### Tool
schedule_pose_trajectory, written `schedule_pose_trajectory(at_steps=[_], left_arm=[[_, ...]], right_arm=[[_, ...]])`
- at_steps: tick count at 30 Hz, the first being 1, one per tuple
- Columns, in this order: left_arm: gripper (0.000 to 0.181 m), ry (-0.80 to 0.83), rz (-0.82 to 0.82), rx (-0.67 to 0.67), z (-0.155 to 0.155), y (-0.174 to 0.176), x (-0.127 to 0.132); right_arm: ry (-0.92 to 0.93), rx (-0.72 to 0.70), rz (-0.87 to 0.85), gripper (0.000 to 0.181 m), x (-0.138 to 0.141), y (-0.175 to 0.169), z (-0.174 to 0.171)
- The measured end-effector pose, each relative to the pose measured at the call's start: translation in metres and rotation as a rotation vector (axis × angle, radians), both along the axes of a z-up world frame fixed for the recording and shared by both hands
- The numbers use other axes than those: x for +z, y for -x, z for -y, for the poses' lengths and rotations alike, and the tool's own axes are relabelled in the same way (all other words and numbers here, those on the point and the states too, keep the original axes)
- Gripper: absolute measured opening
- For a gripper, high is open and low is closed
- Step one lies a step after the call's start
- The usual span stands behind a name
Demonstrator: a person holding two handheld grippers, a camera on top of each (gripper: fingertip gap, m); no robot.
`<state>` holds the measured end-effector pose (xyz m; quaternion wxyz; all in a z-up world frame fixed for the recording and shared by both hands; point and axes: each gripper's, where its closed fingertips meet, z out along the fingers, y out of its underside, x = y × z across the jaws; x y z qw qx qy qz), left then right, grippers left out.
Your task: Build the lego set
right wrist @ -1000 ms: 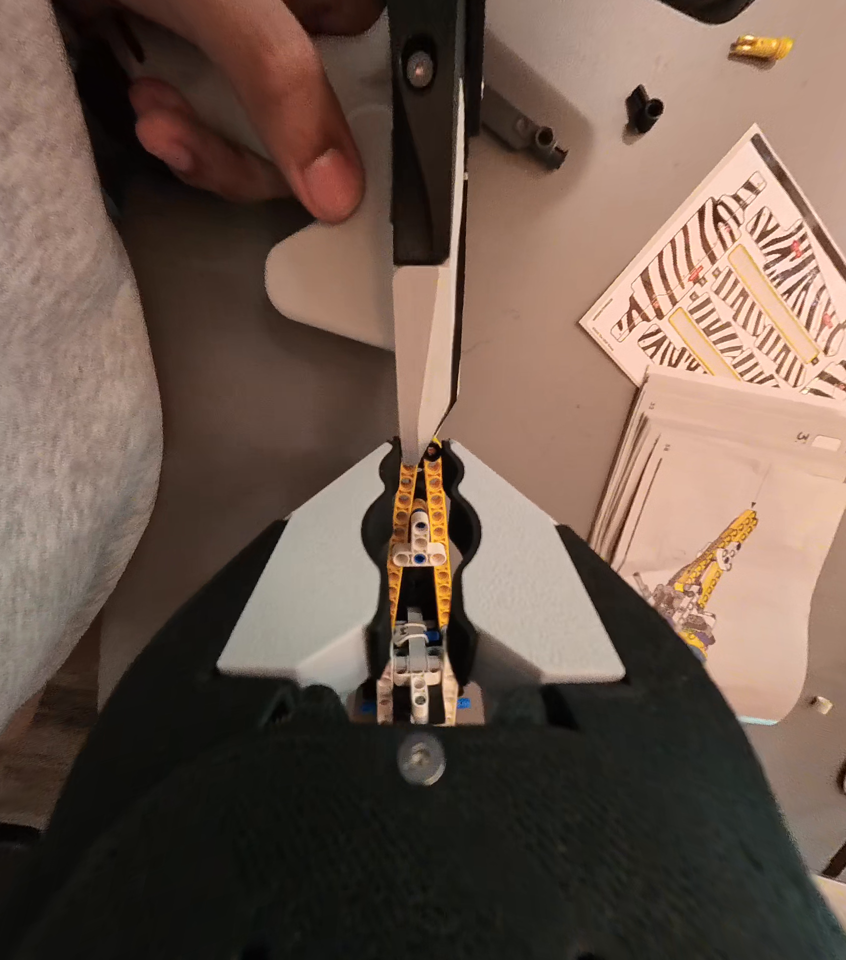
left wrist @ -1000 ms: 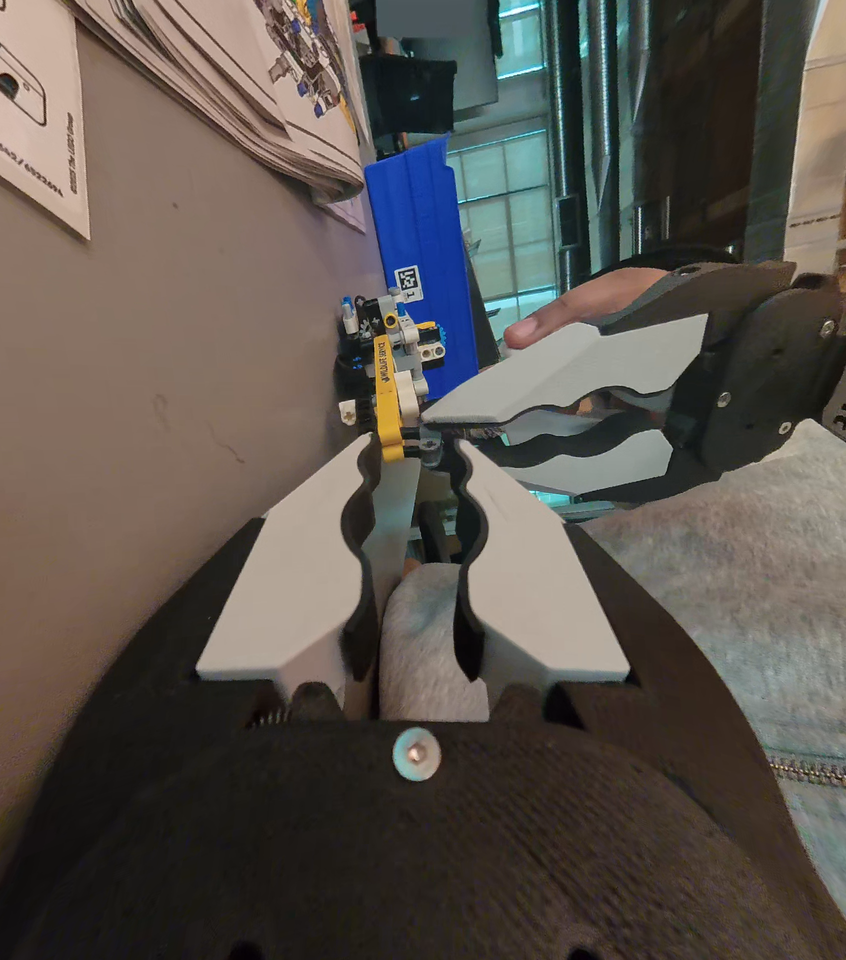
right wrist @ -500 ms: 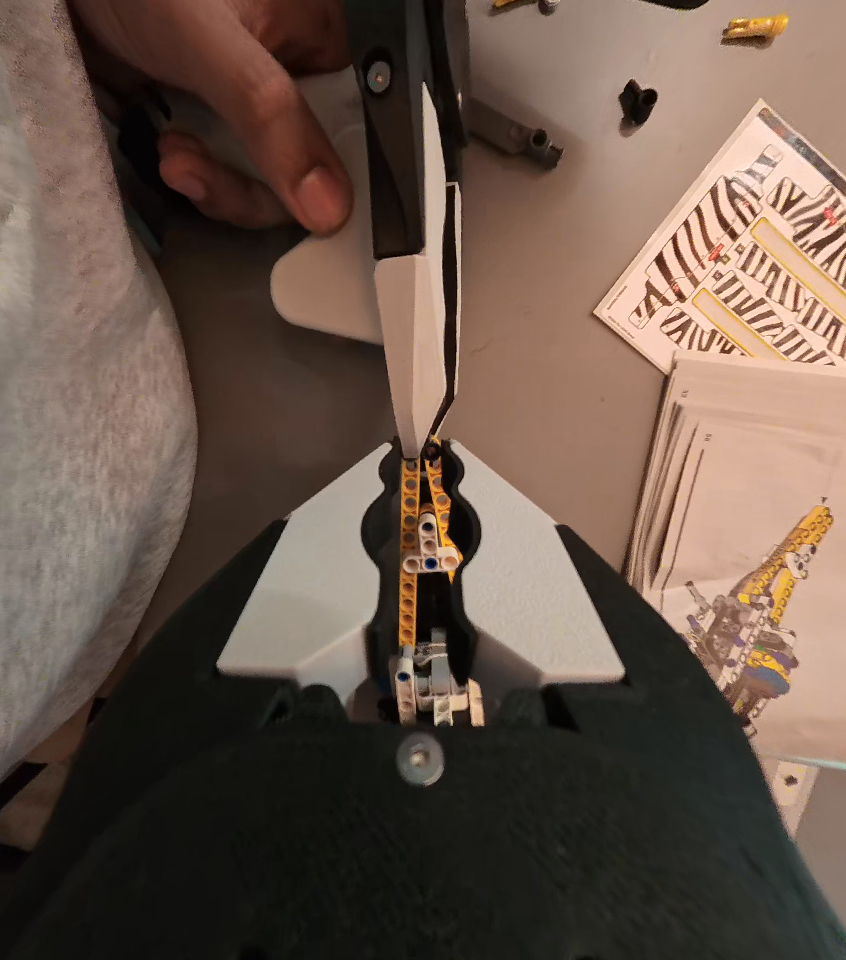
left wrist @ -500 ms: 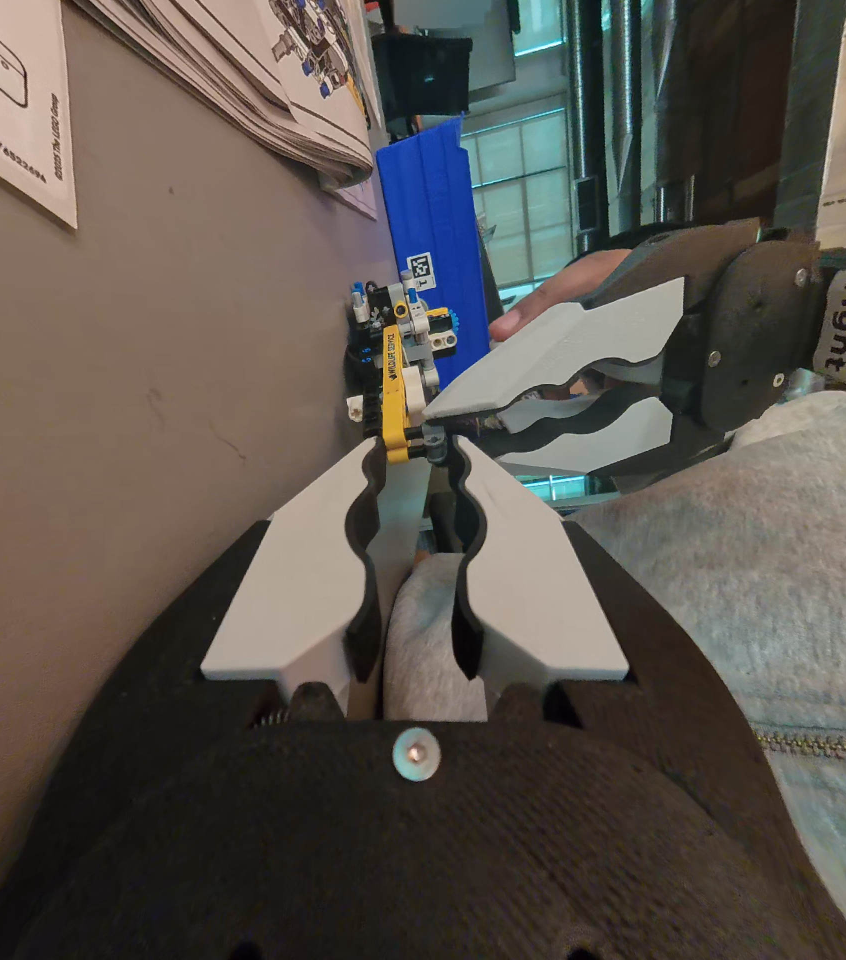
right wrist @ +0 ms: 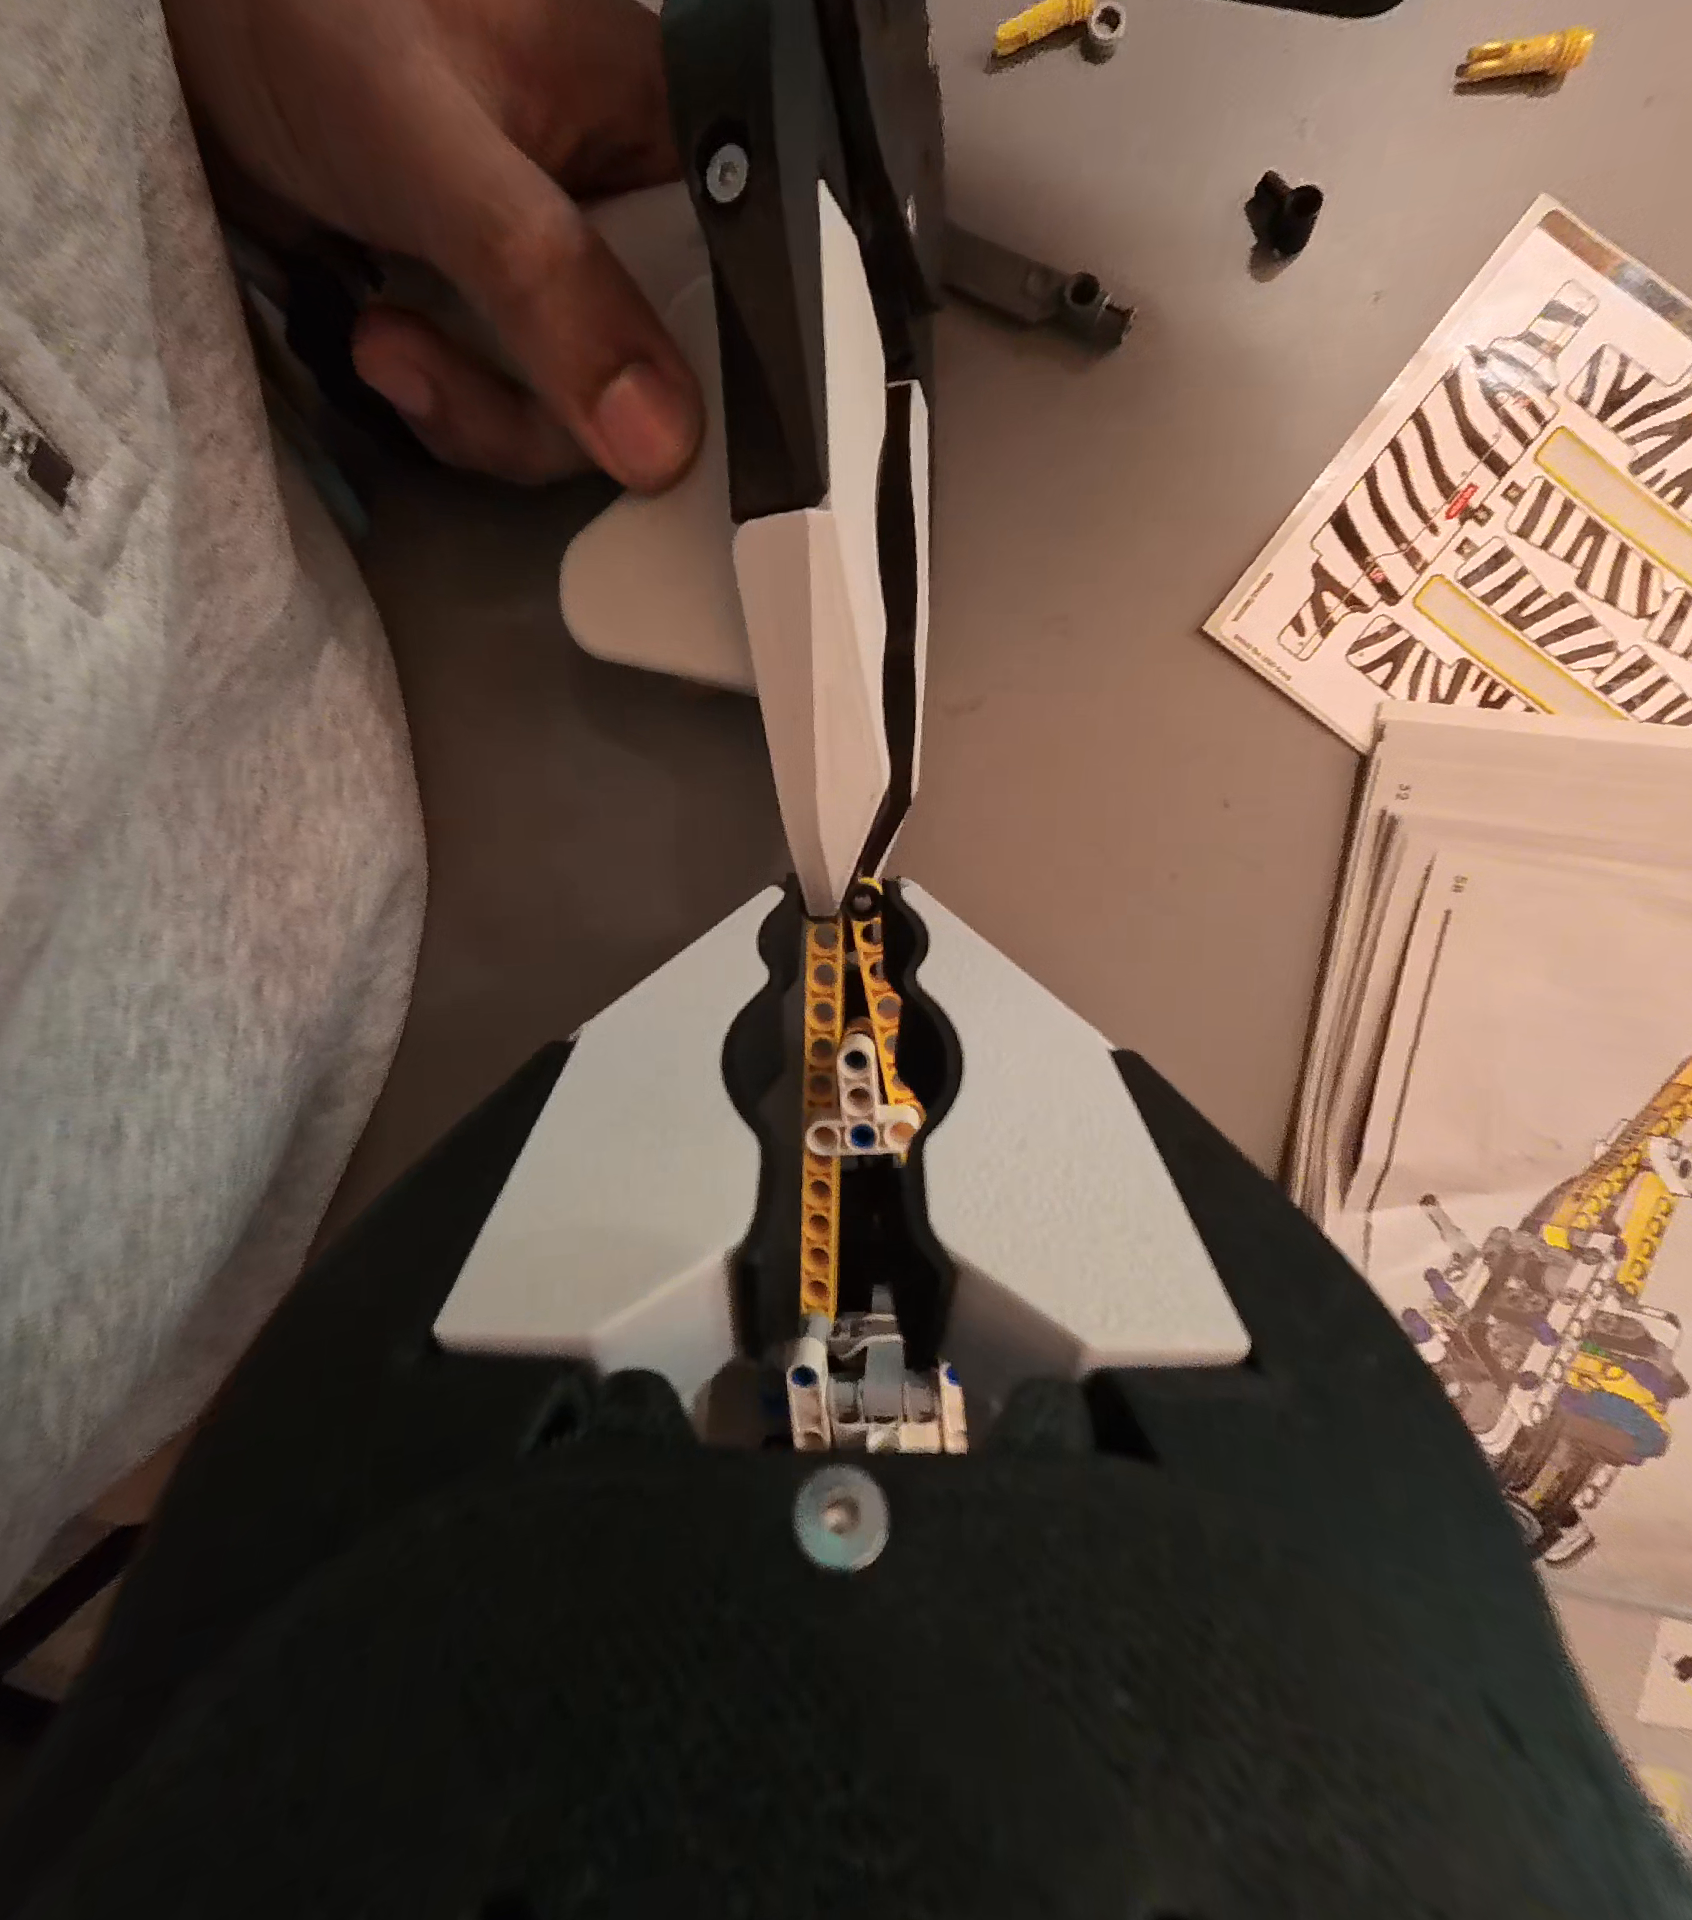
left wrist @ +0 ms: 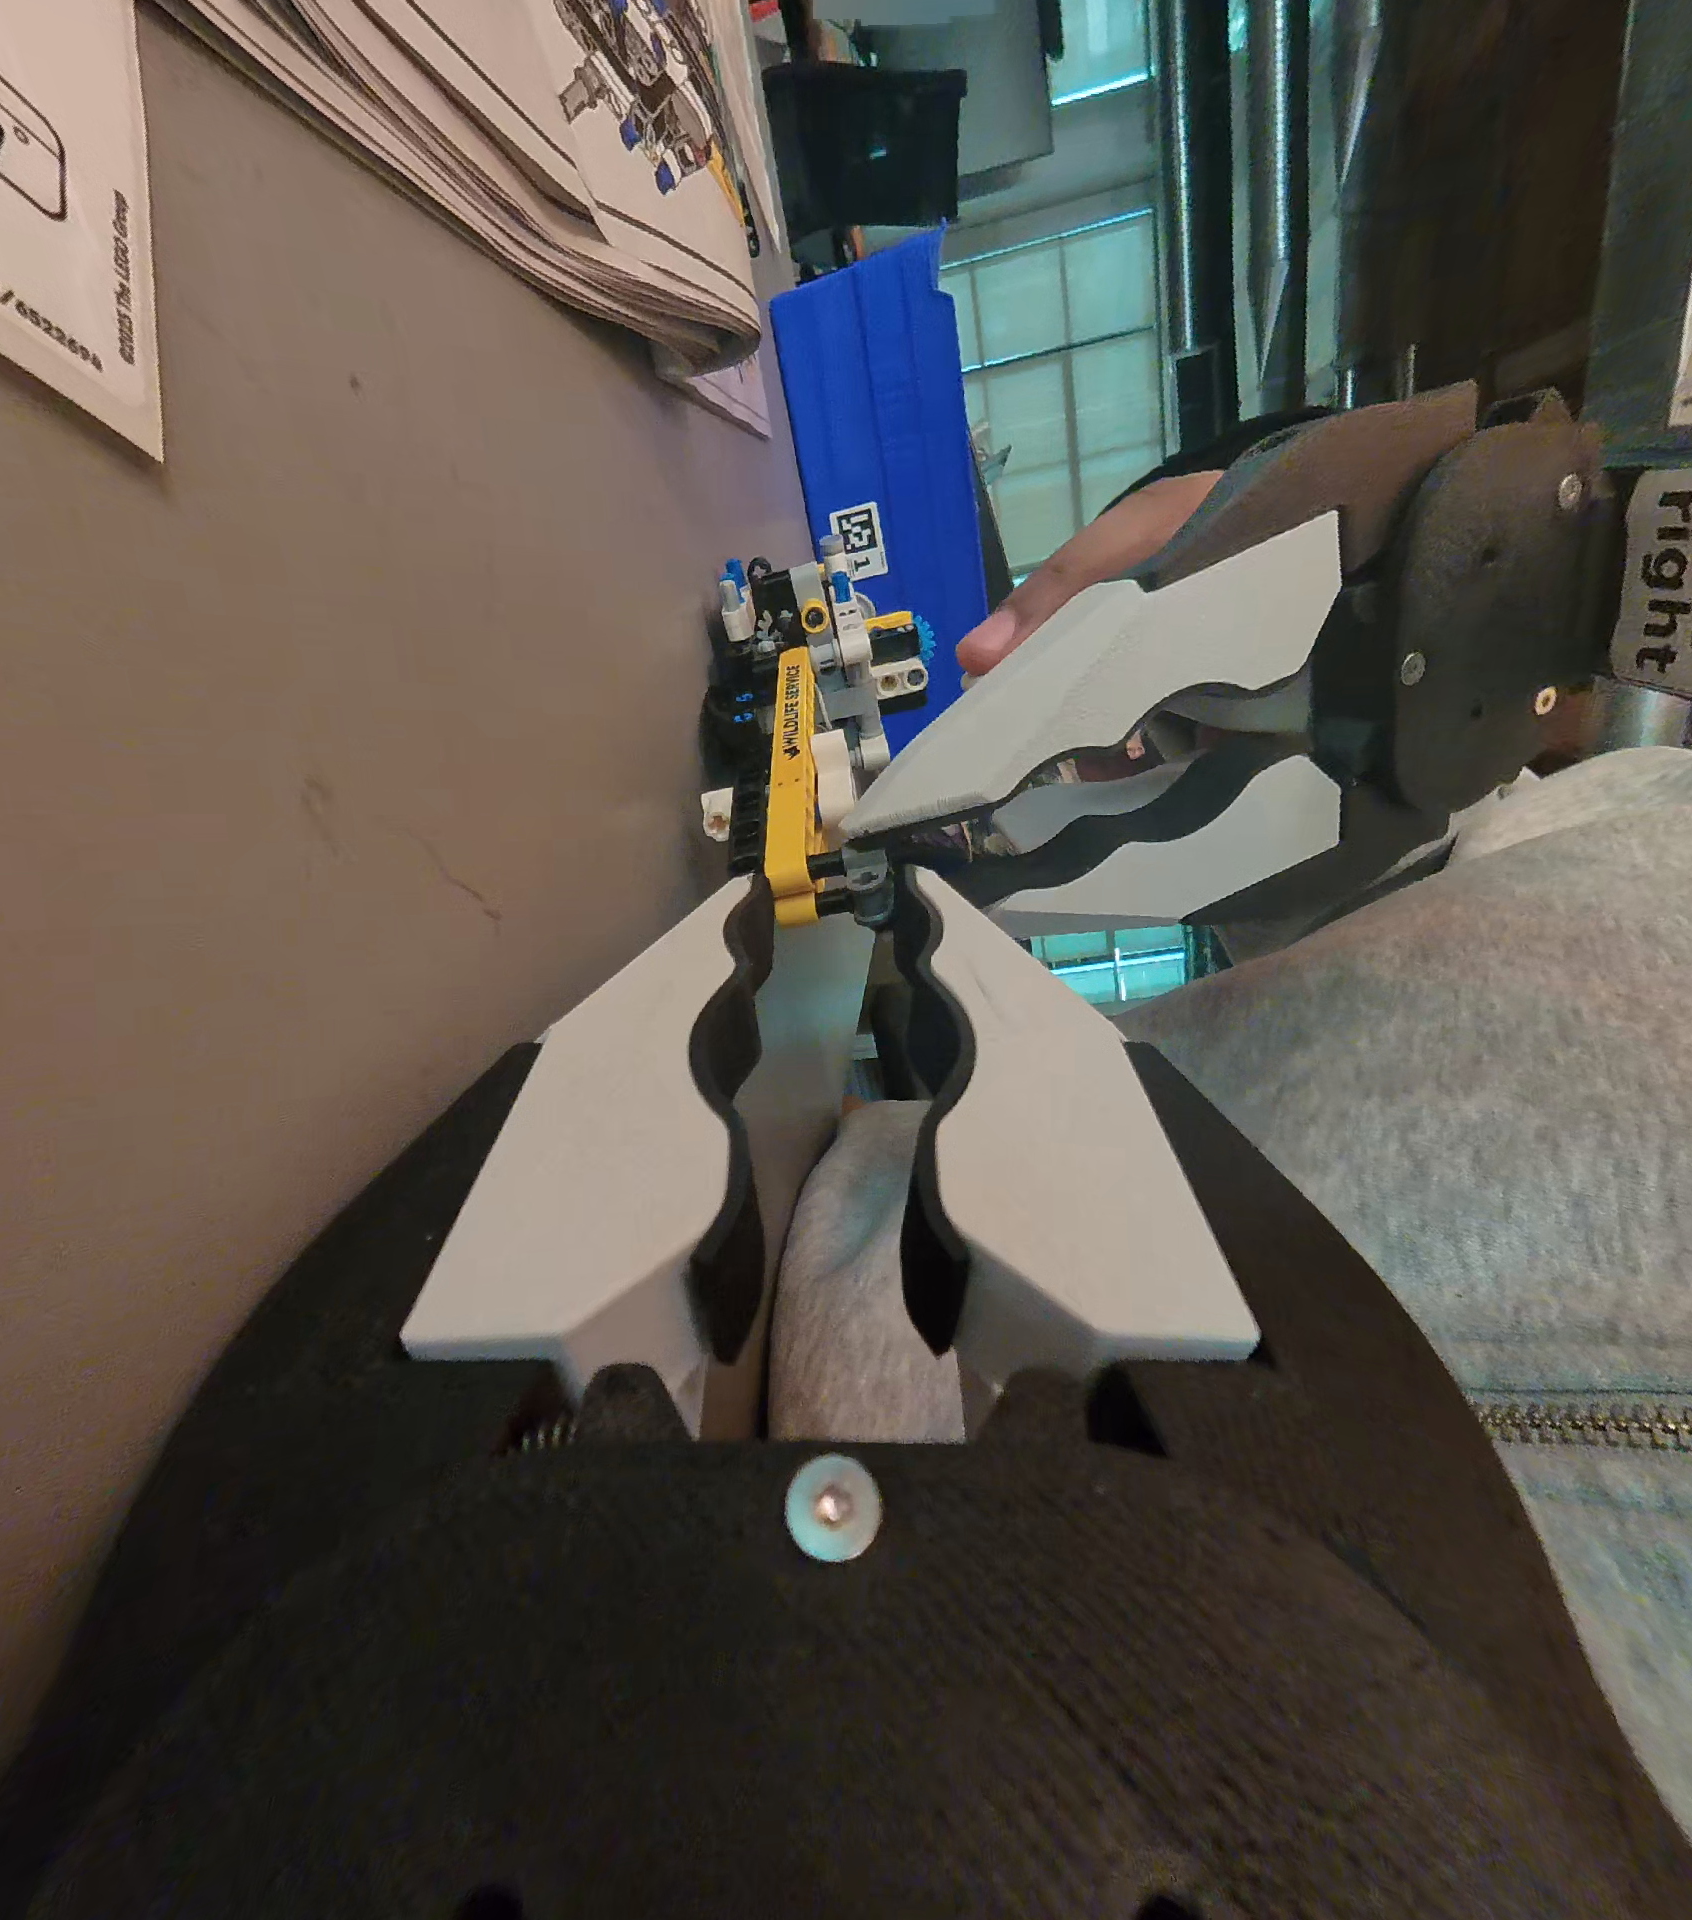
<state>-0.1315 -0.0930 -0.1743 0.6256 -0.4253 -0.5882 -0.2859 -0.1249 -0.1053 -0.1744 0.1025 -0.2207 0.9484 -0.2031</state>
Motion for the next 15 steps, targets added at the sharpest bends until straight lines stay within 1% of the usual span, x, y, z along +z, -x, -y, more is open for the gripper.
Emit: schedule_pose_trajectory(at_steps=[6,10,11,12,15], left_arm=[[0.022,0.009,0.004,-0.008,-0.0011,-0.0005,-0.0011],[0.021,0.001,0.0,-0.017,-0.0022,-0.0012,-0.0001],[0.021,-0.011,-0.004,-0.018,-0.0024,-0.0012,0.0013],[0.021,-0.014,-0.004,-0.021,-0.0026,-0.0015,0.0016],[0.021,-0.016,-0.004,-0.019,-0.0024,-0.0014,0.0015]], right_arm=[[-0.005,-0.002,0.017,0.014,-0.001,-0.0001,-0.0009],[-0.035,-0.025,0.071,0.016,-0.001,-0.0017,-0.0021],[-0.054,-0.038,0.109,0.021,-0.0003,-0.0029,-0.0033],[-0.079,-0.046,0.154,0.031,0.0006,-0.0044,-0.0051],[-0.127,-0.073,0.28,0.037,0.0035,-0.0027,-0.0098]])
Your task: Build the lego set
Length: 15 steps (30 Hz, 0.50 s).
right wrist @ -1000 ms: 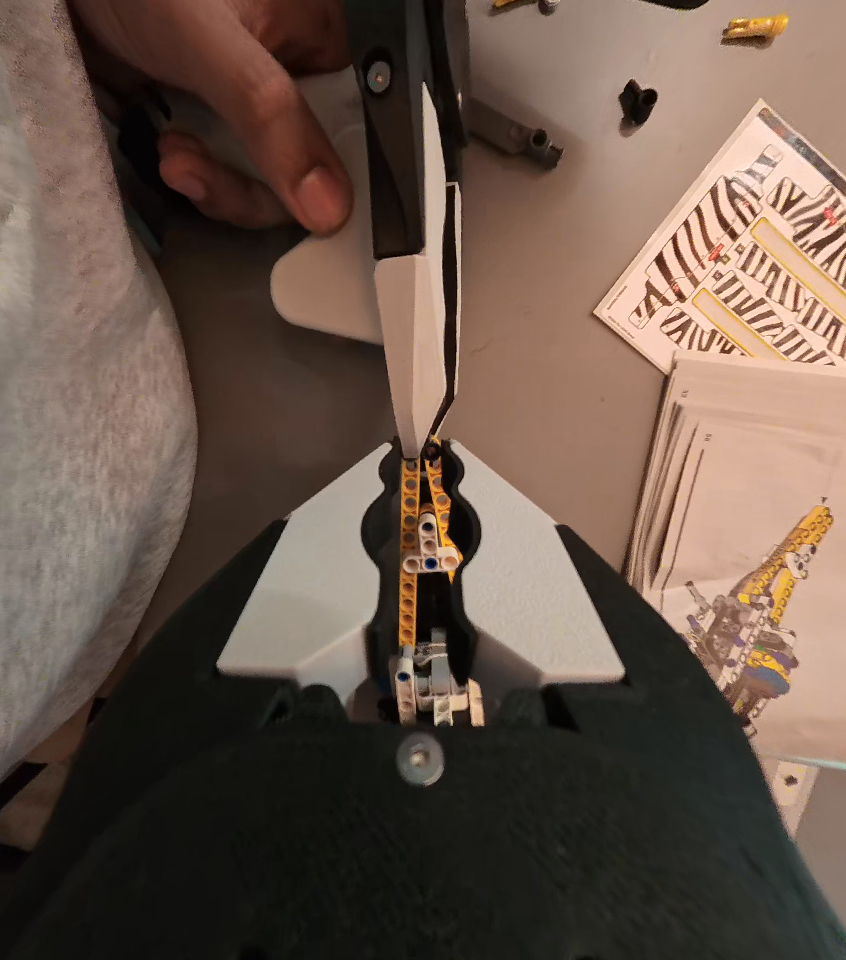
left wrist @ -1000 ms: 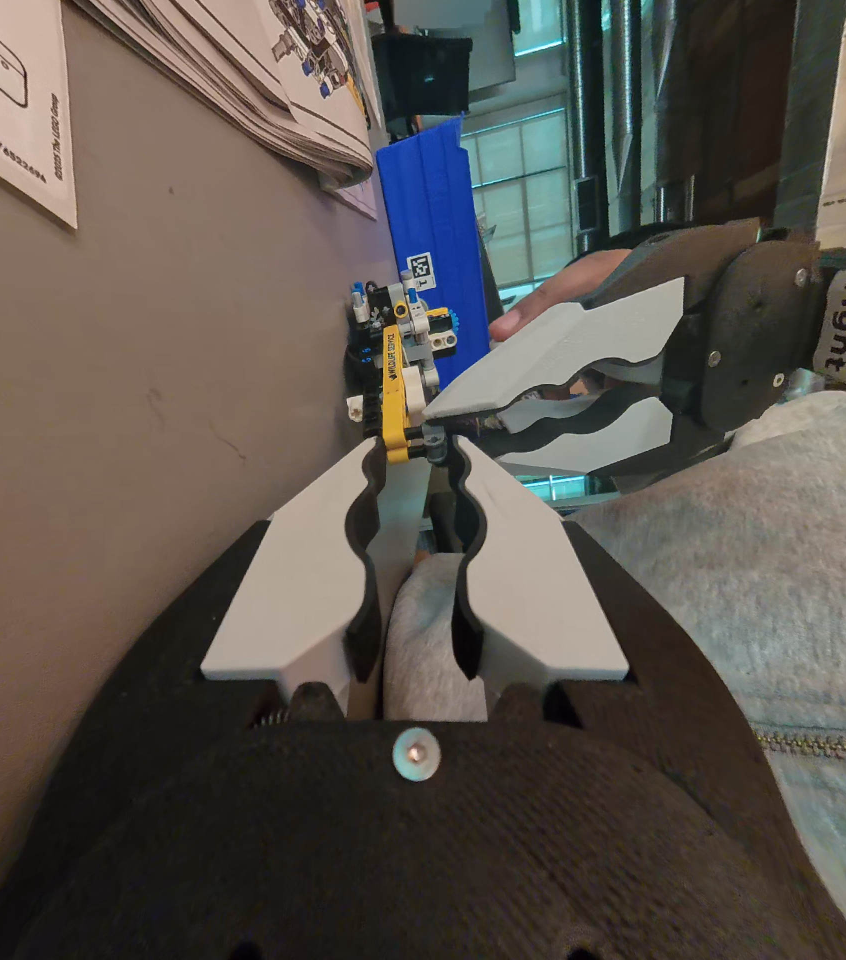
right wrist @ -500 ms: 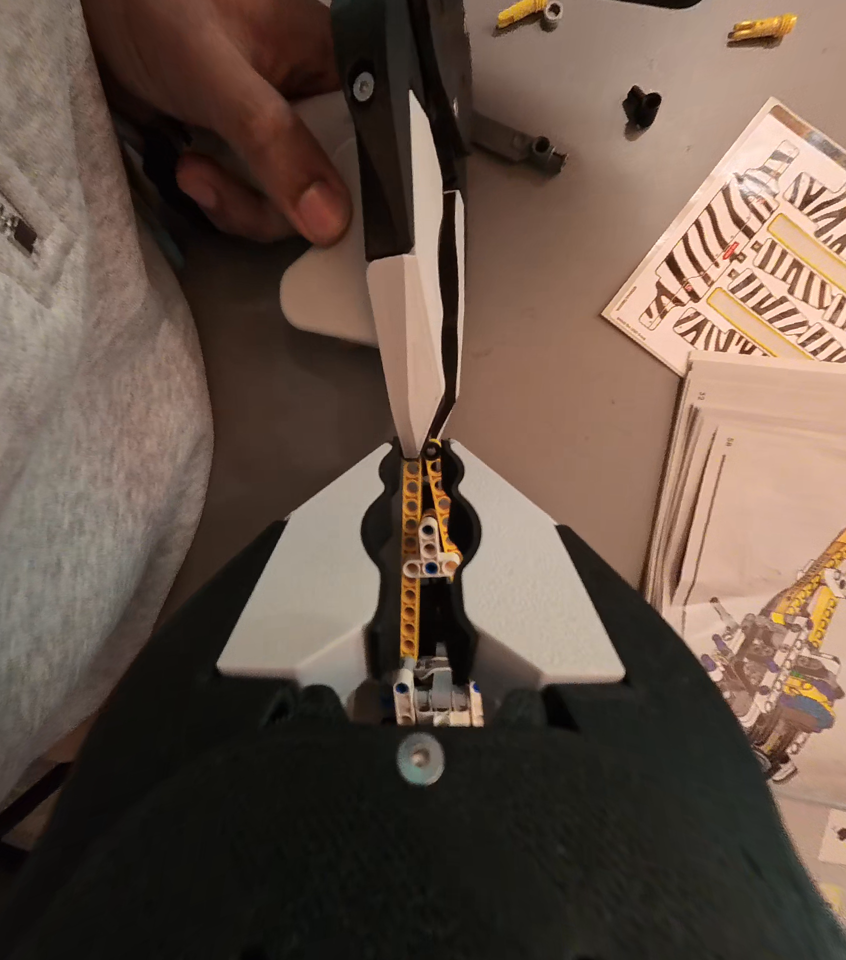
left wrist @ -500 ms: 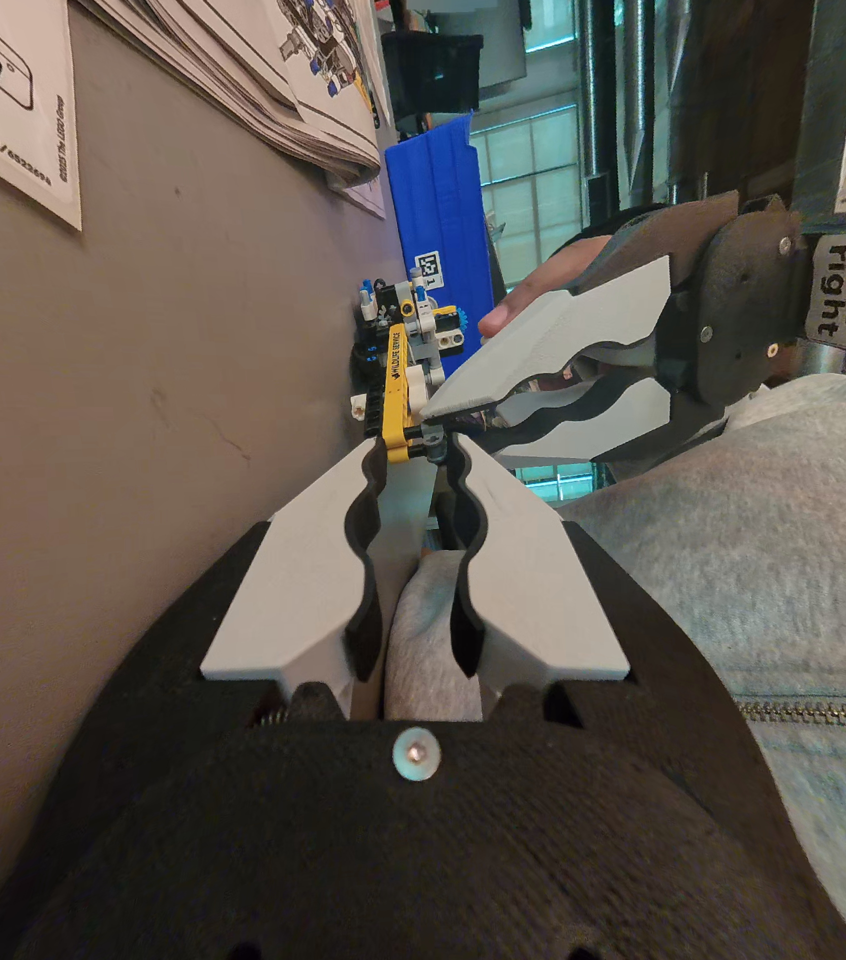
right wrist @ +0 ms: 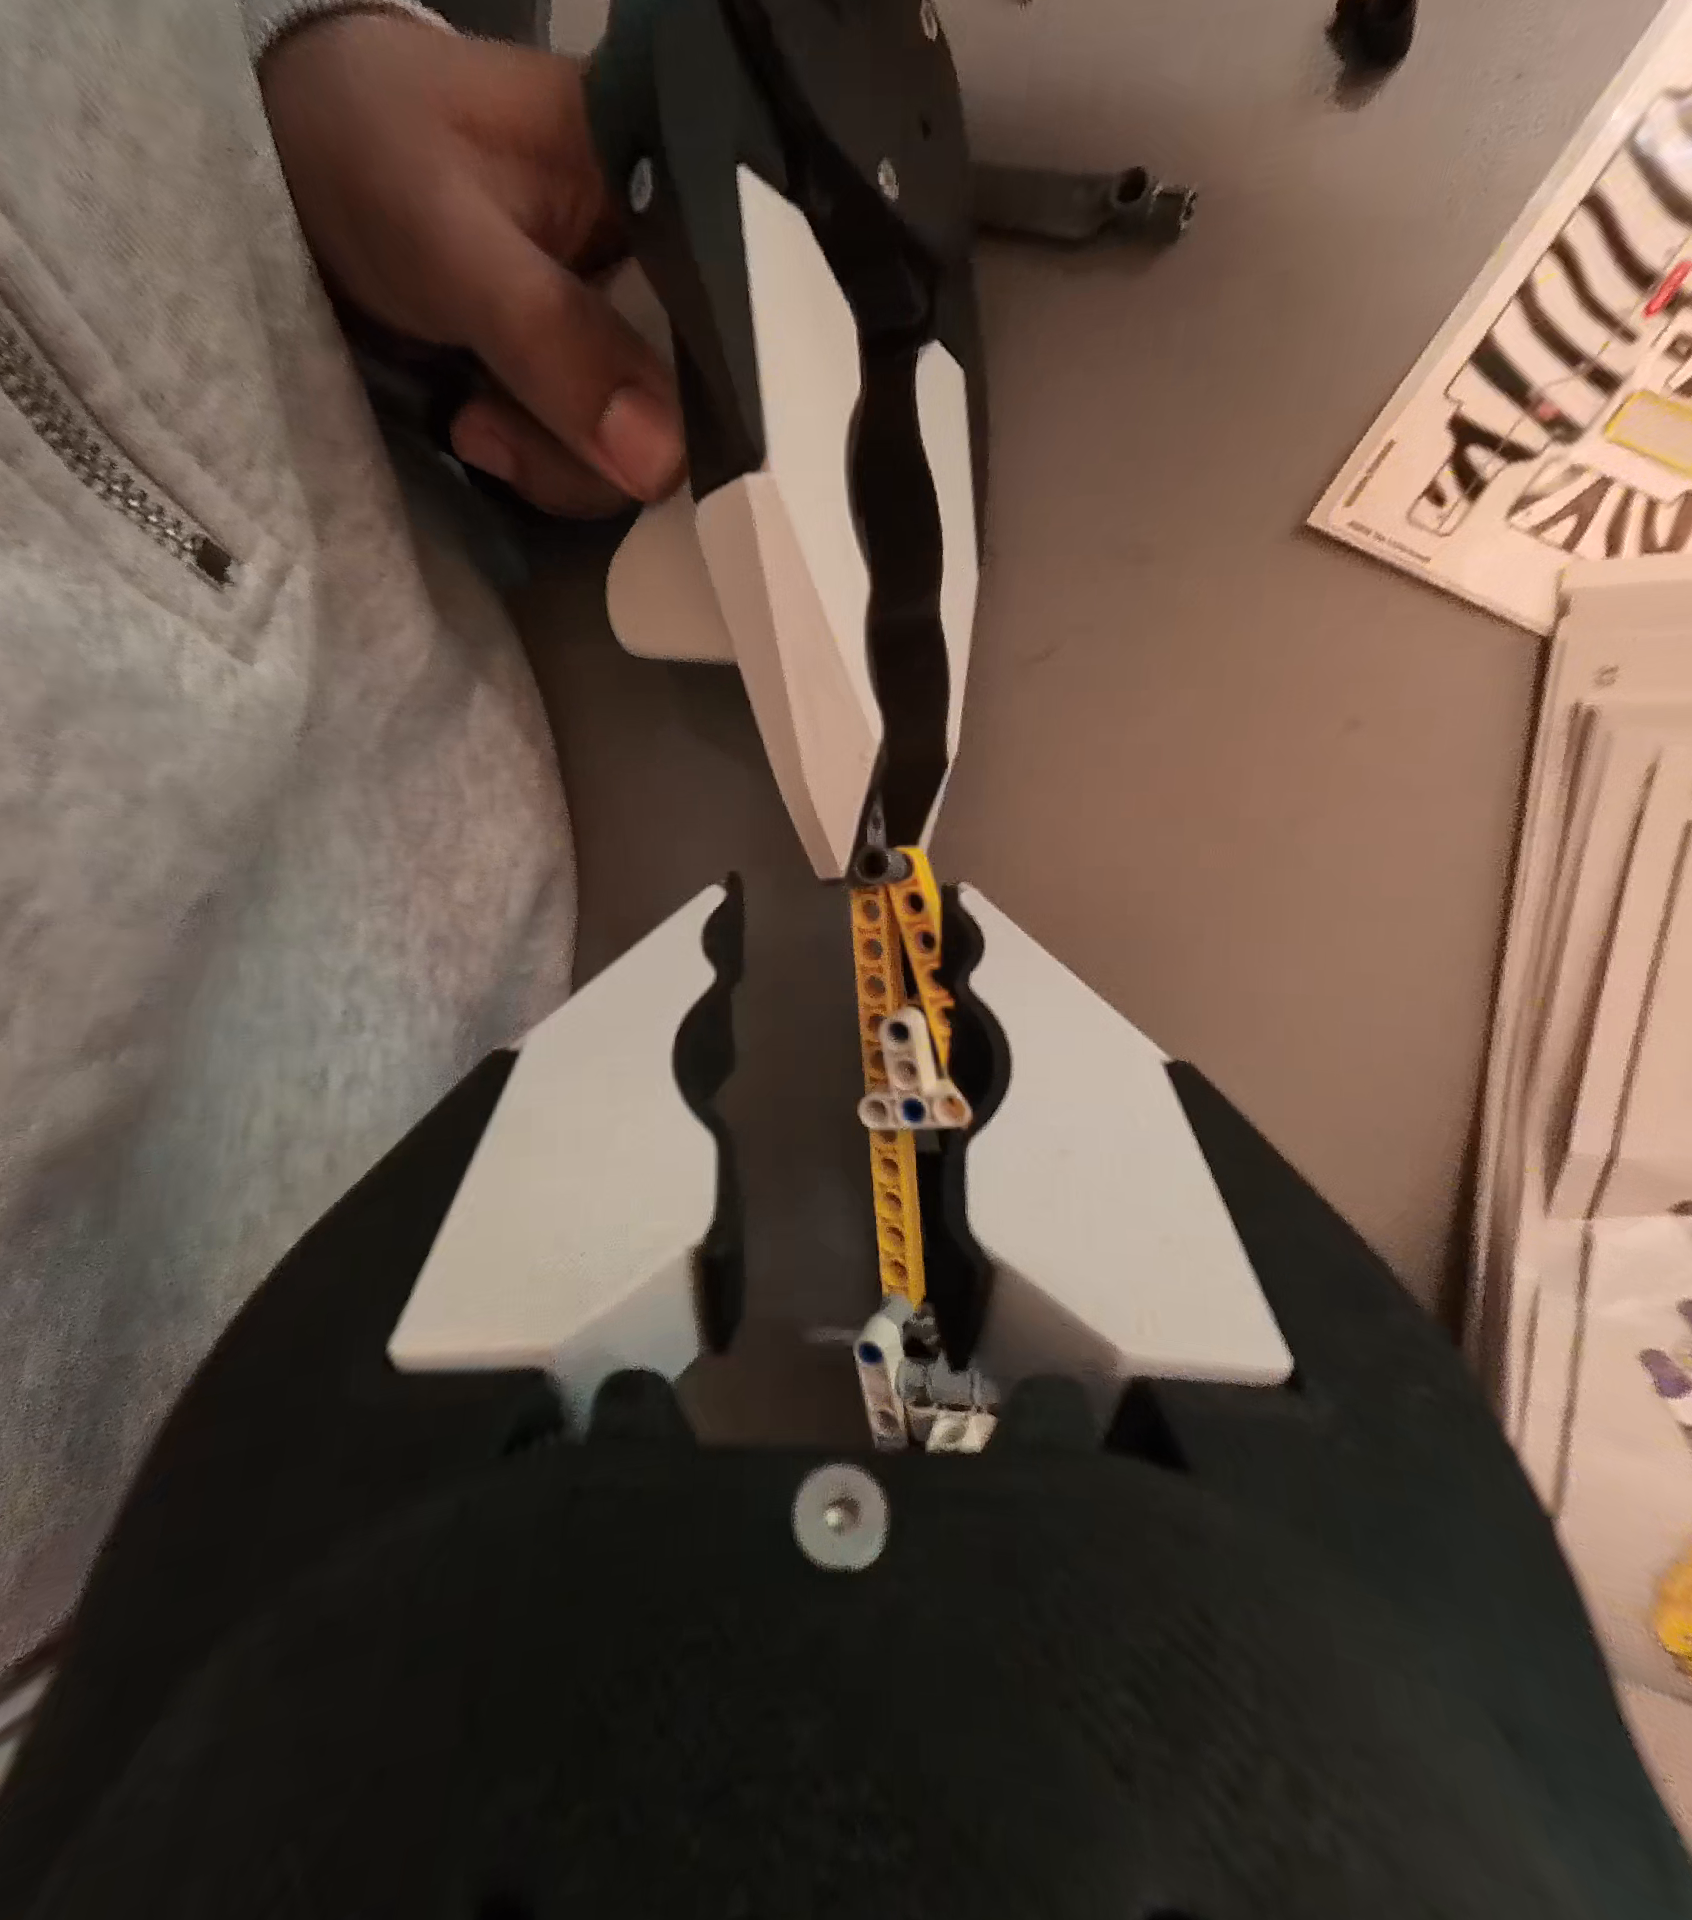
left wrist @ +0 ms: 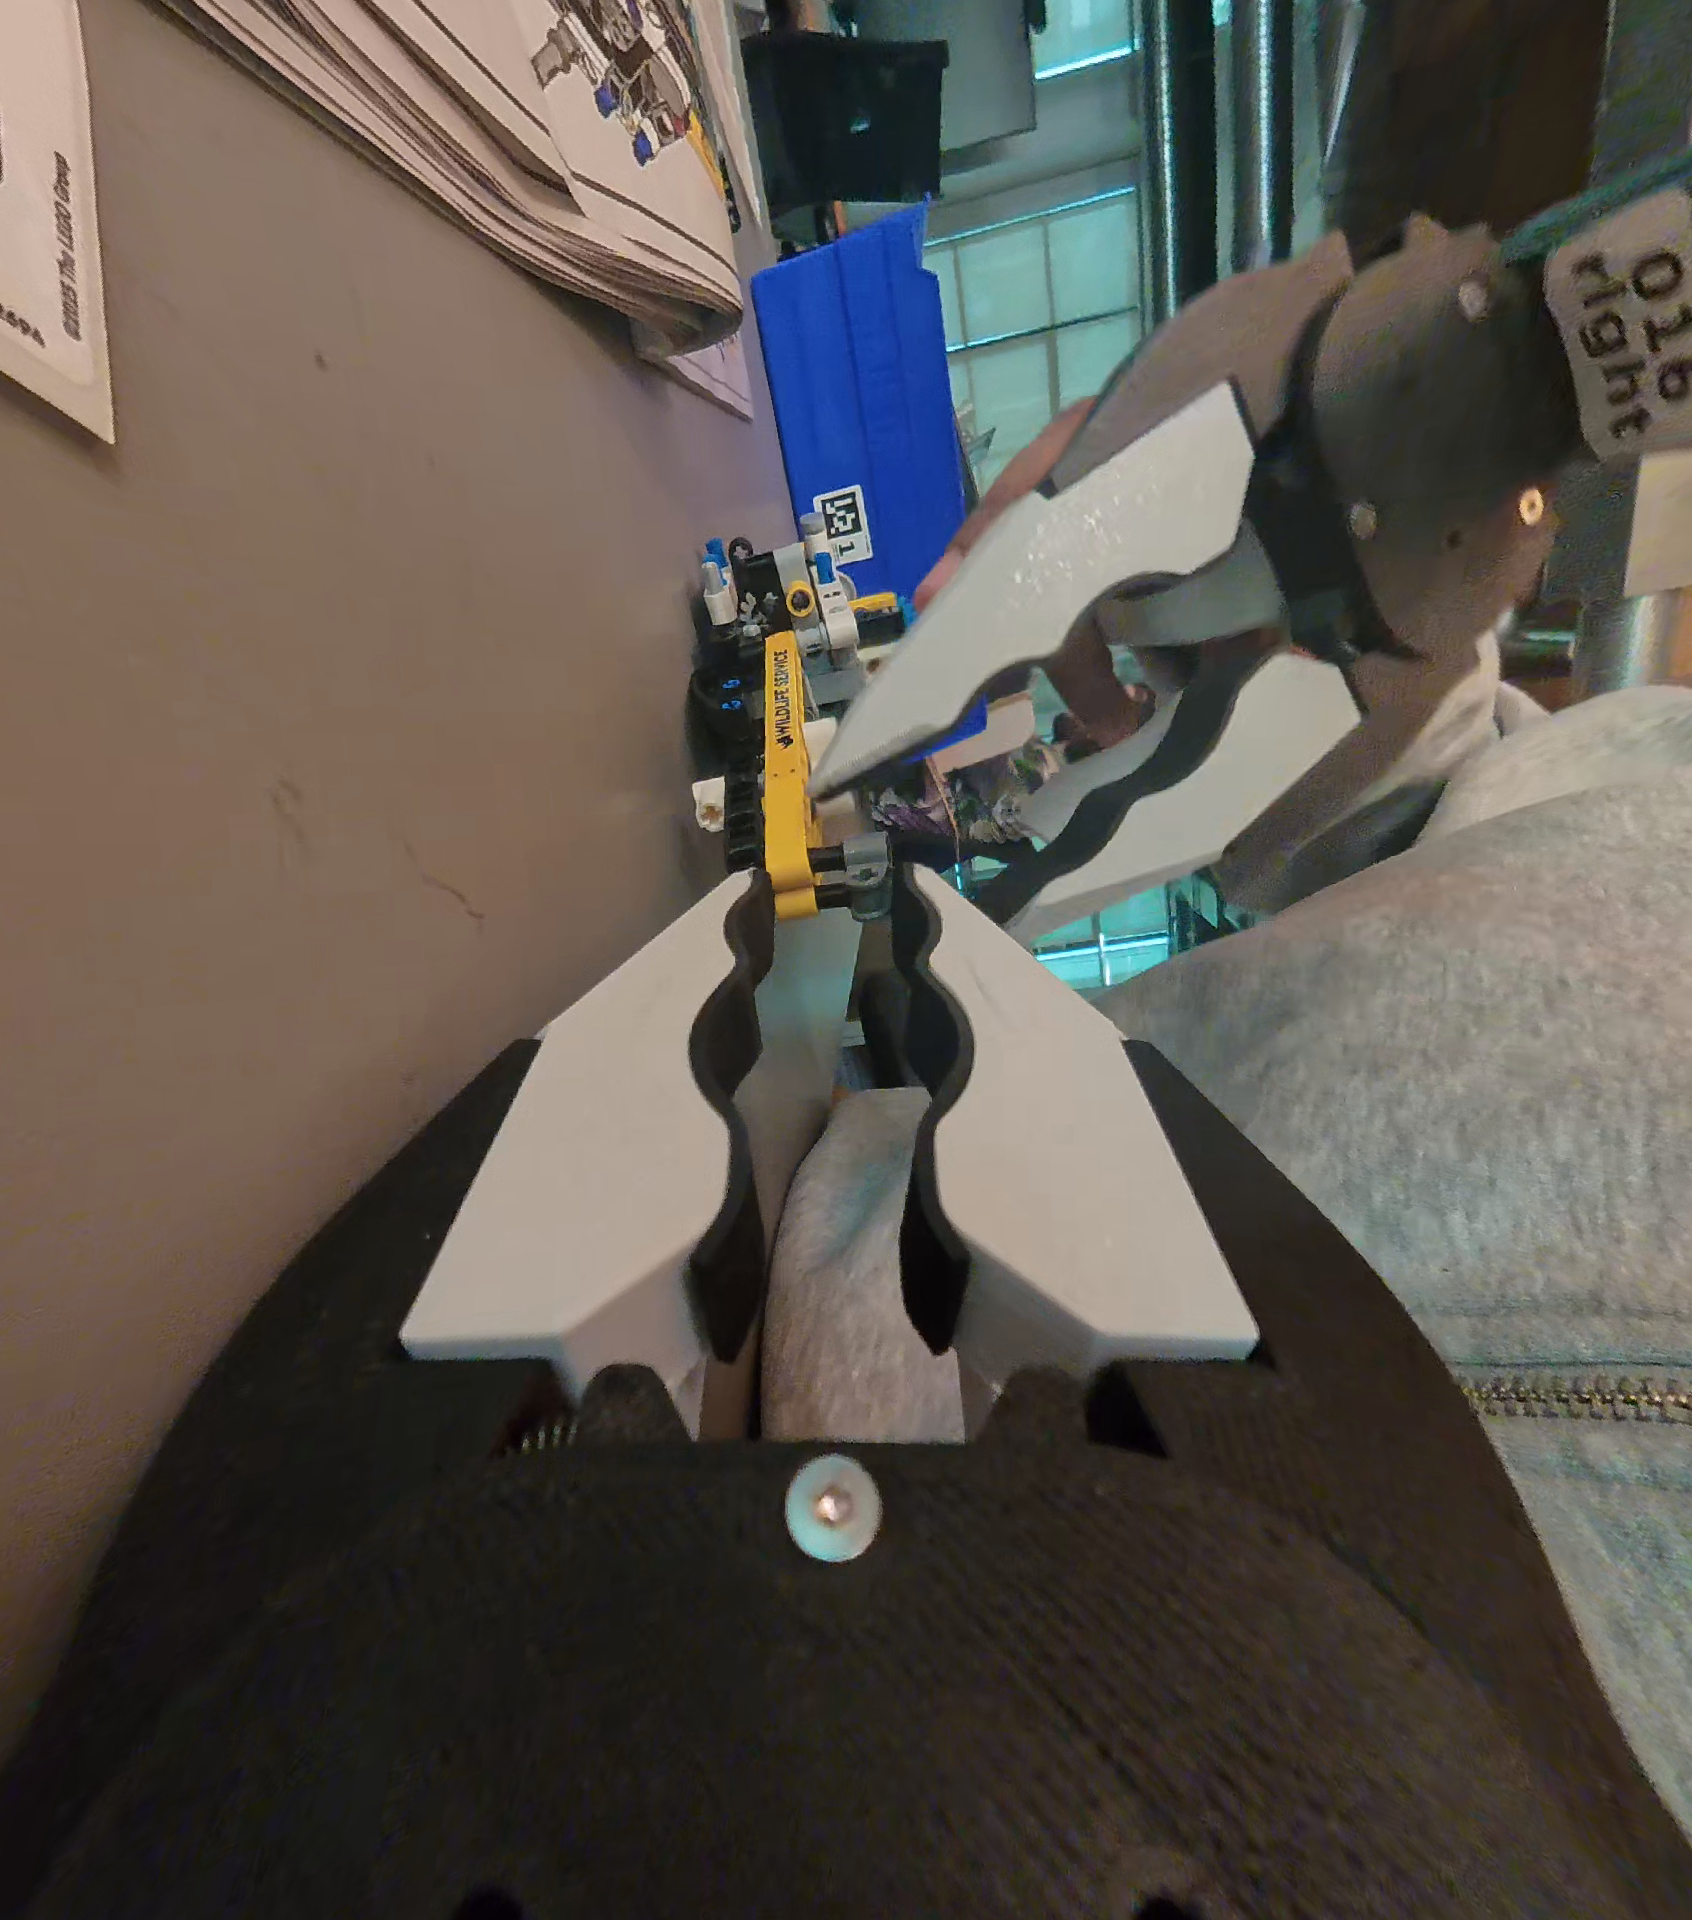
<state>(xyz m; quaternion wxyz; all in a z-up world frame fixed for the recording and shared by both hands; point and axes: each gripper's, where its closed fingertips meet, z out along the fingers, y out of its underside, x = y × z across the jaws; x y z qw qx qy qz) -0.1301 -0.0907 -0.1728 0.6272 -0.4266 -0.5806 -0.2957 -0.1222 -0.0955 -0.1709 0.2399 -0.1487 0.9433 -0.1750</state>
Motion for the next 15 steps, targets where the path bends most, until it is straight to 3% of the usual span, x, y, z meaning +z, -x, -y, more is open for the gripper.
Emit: schedule_pose_trajectory(at_steps=[7,10,15], left_arm=[[0.022,-0.005,-0.003,-0.004,0.0,0.0,0.001],[0.021,0.003,-0.011,-0.002,-0.001,-0.001,0.001],[0.021,0.025,-0.021,0.002,-0.001,0.0,0.0]], right_arm=[[-0.095,-0.101,0.311,0.039,0.004,0.014,0.008],[-0.199,-0.058,0.461,0.037,0.004,0.008,0.008],[-0.329,0.072,0.547,0.031,-0.003,0.006,0.005]])
